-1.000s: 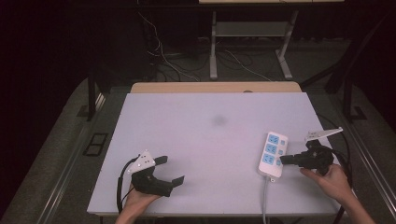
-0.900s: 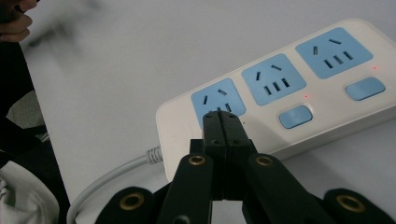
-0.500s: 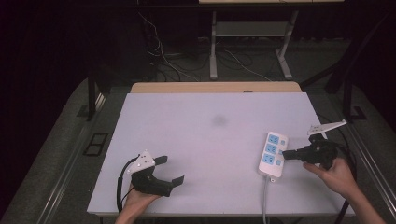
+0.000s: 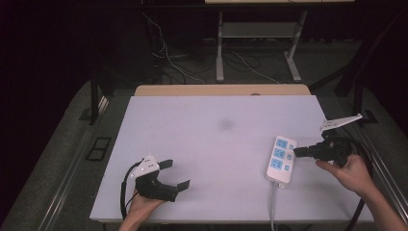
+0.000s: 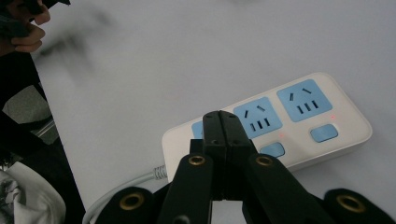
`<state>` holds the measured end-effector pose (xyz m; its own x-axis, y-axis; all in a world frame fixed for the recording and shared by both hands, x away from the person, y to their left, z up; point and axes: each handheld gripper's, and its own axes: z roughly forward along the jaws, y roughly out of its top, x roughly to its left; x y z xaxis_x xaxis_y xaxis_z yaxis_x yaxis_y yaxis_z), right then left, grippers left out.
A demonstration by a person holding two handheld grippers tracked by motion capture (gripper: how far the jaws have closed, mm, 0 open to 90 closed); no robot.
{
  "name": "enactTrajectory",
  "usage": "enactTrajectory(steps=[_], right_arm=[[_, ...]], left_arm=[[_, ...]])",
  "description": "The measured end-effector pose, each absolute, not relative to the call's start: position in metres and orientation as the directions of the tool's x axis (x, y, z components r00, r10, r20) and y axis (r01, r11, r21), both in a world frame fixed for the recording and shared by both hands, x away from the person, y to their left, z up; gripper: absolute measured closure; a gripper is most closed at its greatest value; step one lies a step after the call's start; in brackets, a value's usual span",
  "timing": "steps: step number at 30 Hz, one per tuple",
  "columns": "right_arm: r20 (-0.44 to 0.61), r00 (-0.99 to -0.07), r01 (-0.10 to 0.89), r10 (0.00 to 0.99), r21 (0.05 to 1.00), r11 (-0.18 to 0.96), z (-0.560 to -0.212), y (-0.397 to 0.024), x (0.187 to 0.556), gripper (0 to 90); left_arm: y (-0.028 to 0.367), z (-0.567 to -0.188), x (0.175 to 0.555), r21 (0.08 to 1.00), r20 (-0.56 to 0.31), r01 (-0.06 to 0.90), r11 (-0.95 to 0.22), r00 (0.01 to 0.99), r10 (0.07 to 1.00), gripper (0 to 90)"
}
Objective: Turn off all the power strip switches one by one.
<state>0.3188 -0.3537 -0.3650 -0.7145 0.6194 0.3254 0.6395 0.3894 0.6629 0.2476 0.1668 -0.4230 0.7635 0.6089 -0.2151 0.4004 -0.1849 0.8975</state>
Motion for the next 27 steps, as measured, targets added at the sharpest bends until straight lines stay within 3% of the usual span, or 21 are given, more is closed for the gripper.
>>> enactTrajectory(steps=[27], right_arm=[[0.312, -0.712, 0.654, 0.629, 0.621, 0.431, -0.367, -0.351, 0.348, 90.0]], left_arm=[[0.165, -0.423, 0.250, 0.900, -0.205, 0.393, -0.189, 0.764, 0.611, 0.9]])
